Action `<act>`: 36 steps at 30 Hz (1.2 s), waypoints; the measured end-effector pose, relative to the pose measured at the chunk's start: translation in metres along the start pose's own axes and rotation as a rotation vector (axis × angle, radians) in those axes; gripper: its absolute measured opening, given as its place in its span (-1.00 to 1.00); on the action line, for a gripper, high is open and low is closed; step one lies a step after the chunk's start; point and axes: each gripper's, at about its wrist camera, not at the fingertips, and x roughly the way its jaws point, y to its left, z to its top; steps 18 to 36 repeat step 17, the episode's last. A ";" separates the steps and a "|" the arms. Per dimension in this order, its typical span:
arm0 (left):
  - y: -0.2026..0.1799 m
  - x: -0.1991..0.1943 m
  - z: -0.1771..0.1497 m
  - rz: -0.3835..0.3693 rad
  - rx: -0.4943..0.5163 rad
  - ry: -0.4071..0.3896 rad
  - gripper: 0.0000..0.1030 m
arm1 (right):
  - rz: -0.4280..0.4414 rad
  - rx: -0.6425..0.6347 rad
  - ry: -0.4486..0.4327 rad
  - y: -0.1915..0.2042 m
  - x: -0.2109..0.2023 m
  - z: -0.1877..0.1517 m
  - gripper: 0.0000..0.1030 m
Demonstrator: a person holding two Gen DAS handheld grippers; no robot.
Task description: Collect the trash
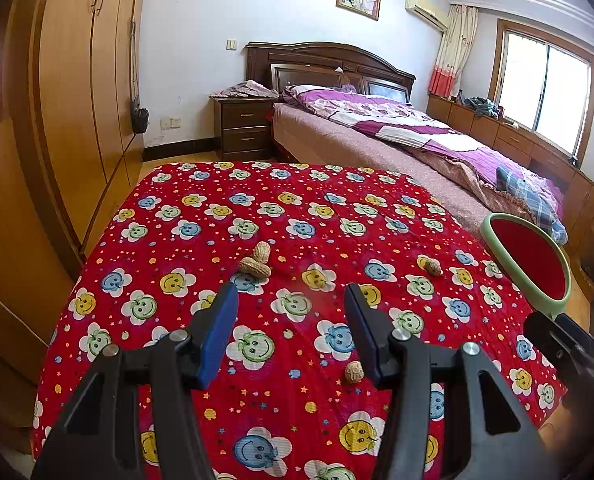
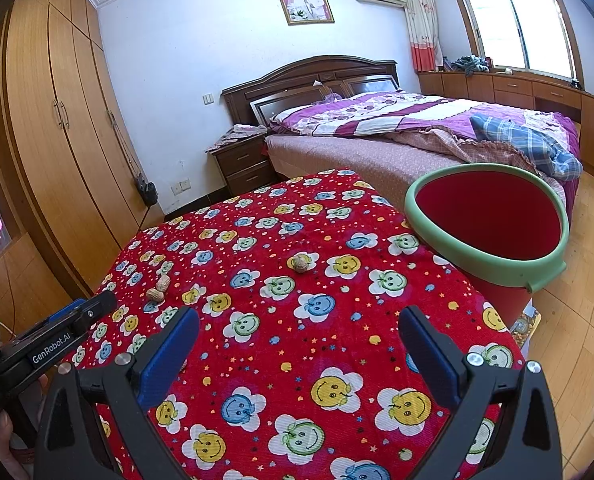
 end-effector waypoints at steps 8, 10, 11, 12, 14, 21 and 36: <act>-0.001 -0.010 0.004 0.005 0.007 -0.020 0.07 | 0.003 0.011 -0.026 0.000 -0.007 0.004 0.97; -0.005 -0.014 0.005 0.007 0.009 -0.027 0.07 | 0.007 0.012 -0.039 0.001 -0.010 0.005 0.97; -0.005 -0.015 0.005 0.008 0.010 -0.030 0.07 | 0.009 0.012 -0.045 0.002 -0.011 0.005 0.97; -0.006 -0.017 0.006 0.008 0.010 -0.034 0.07 | 0.010 0.012 -0.050 0.002 -0.014 0.005 0.97; -0.006 -0.019 0.006 0.010 0.012 -0.040 0.07 | 0.012 0.013 -0.055 0.003 -0.015 0.006 0.97; -0.008 -0.021 0.007 0.012 0.014 -0.044 0.07 | 0.015 0.015 -0.061 0.003 -0.017 0.006 0.97; -0.008 -0.021 0.007 0.012 0.014 -0.044 0.07 | 0.015 0.015 -0.061 0.003 -0.017 0.006 0.97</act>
